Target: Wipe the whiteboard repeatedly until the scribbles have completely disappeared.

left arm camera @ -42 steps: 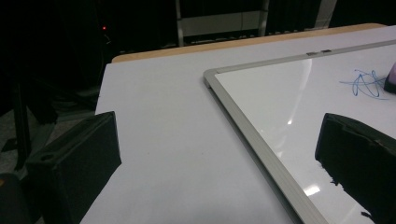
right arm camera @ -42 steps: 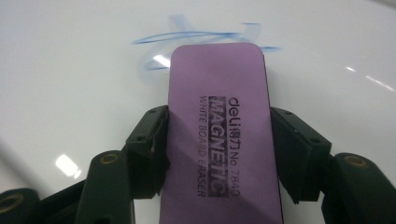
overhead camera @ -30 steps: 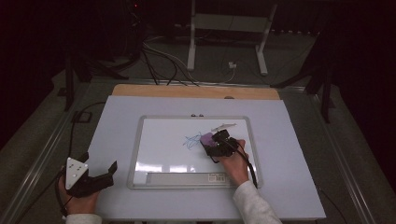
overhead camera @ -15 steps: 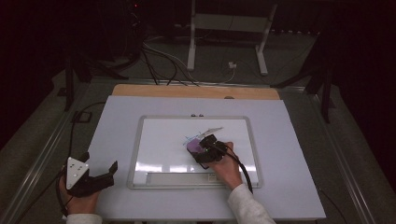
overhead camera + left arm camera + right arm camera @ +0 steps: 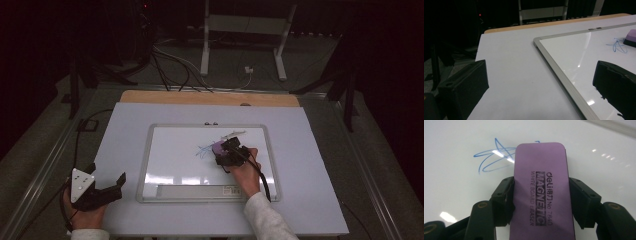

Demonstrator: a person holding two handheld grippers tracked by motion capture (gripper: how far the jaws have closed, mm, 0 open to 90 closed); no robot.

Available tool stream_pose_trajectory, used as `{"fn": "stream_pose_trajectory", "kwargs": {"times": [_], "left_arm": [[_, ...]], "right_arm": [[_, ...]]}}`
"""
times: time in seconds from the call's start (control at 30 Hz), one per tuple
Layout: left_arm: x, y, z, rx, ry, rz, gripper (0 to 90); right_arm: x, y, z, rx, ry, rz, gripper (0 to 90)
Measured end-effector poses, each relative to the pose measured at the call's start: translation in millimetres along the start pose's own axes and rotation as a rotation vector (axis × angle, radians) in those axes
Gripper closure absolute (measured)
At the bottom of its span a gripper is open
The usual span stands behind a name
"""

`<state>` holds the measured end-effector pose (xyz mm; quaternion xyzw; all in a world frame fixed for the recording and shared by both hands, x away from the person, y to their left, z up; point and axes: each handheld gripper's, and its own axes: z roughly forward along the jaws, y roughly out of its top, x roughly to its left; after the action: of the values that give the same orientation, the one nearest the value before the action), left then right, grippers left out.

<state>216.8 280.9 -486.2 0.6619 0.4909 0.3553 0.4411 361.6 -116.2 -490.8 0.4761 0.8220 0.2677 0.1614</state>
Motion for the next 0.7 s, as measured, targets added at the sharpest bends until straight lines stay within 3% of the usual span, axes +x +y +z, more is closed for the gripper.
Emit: {"fn": "stream_pose_trajectory", "kwargs": {"times": [0.1, 0.2, 0.3, 0.43, 0.7], "left_arm": [[-0.1, 0.0, 0.0, 0.0, 0.0, 0.0, 0.8], [0.3, -0.3, 0.1, 0.0, 0.0, -0.001, 0.8], [0.4, -0.2, -0.3, -0.001, 0.002, 0.0, 0.9], [1.6, -0.4, -1.3, -0.004, 0.002, -0.006, 0.8], [1.6, -0.3, -1.2, -0.004, 0.003, -0.006, 0.8]], "right_arm": [[11.9, -1.3, 0.1, 0.004, 0.089, -0.023, 41.2], [26.2, -1.5, -0.9, 0.017, 0.158, -0.083, 41.2], [32.2, 0.0, -1.2, 0.028, 0.18, -0.118, 41.2], [19.9, 1.7, 0.7, 0.018, 0.124, -0.078, 41.2], [-34.4, 2.9, 3.1, 0.013, -0.012, 0.114, 41.2]]}}
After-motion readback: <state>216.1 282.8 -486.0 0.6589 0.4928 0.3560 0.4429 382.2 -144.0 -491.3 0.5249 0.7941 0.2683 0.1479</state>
